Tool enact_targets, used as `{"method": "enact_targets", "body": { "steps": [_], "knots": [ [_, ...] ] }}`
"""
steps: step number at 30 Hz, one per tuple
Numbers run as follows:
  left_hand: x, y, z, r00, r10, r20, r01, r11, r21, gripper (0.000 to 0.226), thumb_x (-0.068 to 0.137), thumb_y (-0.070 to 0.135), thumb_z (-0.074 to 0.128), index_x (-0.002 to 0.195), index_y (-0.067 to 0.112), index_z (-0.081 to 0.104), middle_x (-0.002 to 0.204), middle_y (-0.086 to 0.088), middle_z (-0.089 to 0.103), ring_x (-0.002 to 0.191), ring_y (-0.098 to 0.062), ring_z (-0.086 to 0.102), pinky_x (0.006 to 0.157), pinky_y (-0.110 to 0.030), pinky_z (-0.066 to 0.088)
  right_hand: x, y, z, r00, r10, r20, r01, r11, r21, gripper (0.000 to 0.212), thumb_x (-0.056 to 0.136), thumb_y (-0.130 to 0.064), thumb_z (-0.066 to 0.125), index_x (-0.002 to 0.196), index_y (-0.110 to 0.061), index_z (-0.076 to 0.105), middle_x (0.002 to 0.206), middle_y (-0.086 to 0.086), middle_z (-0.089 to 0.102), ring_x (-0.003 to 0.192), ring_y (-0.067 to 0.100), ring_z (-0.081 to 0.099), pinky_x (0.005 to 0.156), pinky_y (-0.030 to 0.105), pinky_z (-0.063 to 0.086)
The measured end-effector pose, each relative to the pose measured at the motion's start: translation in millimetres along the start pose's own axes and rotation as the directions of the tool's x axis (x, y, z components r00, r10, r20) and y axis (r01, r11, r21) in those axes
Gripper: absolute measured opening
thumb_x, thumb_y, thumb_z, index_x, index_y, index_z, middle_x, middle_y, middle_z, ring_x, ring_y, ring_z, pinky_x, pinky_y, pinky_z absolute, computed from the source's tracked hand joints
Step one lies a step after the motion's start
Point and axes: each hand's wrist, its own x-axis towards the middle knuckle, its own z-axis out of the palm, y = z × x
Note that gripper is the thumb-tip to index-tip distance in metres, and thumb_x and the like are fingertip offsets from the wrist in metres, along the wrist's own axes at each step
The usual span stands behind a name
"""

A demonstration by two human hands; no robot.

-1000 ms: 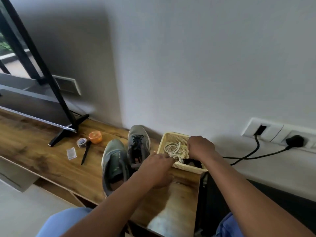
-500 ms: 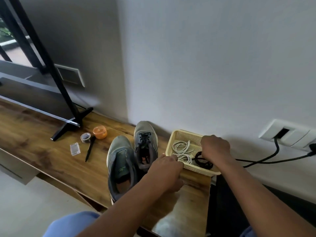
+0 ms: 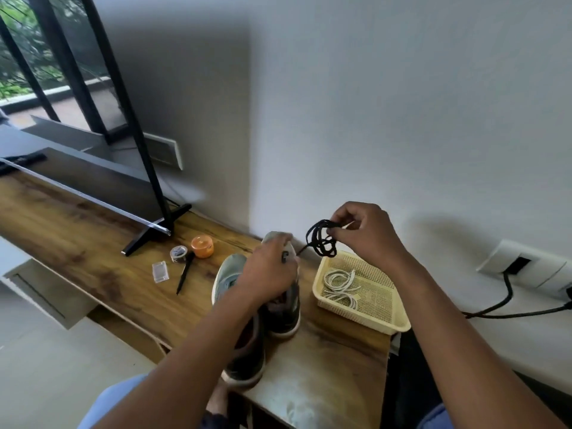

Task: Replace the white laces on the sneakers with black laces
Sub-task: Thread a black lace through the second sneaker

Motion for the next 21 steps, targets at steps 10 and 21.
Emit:
{"method": "enact_targets", "body": {
  "steps": [10,21],
  "knots": [
    [-5.3,-55.1,-54.4,0.992,-0.123,-0.003,0.107,0.88,-0.463,0.013,0.104,0.017,0.064,0.102,0.015,0.077,0.076,-0.003,0.077,0.063,-0.014,0.067,0.06,-0.024,0.058,4.8,-38.0,79.0,0.988,0.051,0.144,-0.117,0.859,0.499,0.015,0.085,0.003,0.08,0.095,0.005,0.069,0.093,0.029,0.073,0.077,0.036,0.074,0.072,0.047,0.065],
    [-8.7,-109.9,-100.3,0.934,-0.286,-0.212,0.155,0.862,-0.483,0.027,0.108,0.022,0.057,0.093,0.015,0.078,0.066,0.008,0.068,0.061,-0.006,0.056,0.065,-0.028,0.05,-2.3,-16.0,134.8,0.935,0.212,0.284,-0.338,0.773,0.537,0.019,0.091,0.008,0.073,0.108,0.005,0.066,0.094,0.026,0.074,0.068,0.031,0.076,0.061,0.037,0.064]
  ]
}}
